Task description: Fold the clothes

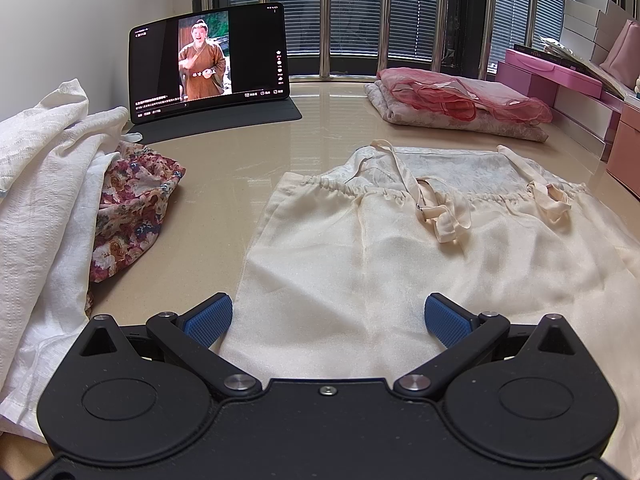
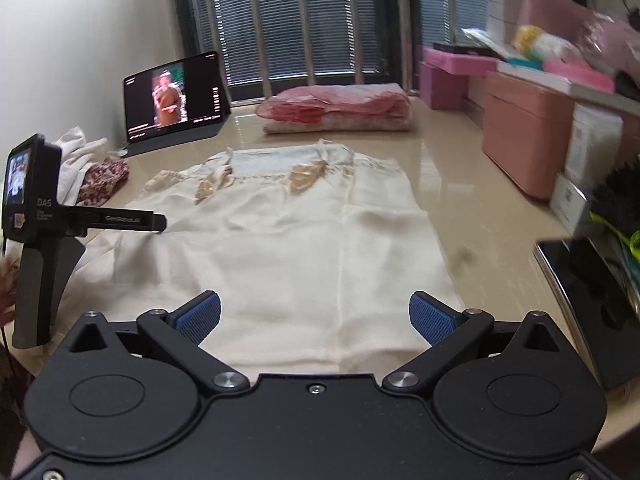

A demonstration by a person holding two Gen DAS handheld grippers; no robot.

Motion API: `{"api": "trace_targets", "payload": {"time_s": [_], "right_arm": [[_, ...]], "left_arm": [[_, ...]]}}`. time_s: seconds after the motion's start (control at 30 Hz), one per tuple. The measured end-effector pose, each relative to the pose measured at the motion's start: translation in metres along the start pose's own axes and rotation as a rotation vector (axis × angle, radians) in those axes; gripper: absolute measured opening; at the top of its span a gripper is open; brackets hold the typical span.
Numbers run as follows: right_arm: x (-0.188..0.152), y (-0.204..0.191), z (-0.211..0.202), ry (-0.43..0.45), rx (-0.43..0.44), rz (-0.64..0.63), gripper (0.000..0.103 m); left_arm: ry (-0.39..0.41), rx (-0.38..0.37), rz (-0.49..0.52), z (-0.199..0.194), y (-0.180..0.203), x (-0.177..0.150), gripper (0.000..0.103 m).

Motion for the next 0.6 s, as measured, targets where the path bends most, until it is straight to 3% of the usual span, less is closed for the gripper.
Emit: {"api": "trace_targets", "payload": {"time_s": [0.17,0.6], "right_arm": [[0.008,-0.005,0.017,-0.009,0.003,-0.033,0.102],[-0.015,-0.003,0.045,-0.063,0.011,0.009,0.102]], "left_arm": [[0.0,0.0,0.0,0.0,0.0,0.0,0.103],[0.0,0.0,-0.001,0.0,0.0,0.0,0.103]]}}
Point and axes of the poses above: each gripper's, at about its wrist camera, not at the fingertips, and z roughly the way its jaws point, y to its right, x to its top, the point moved 8 cm from there along z, roughly the way its jaws point, and after that the axes turned 15 degrees about -z, right-handed, at the moved point
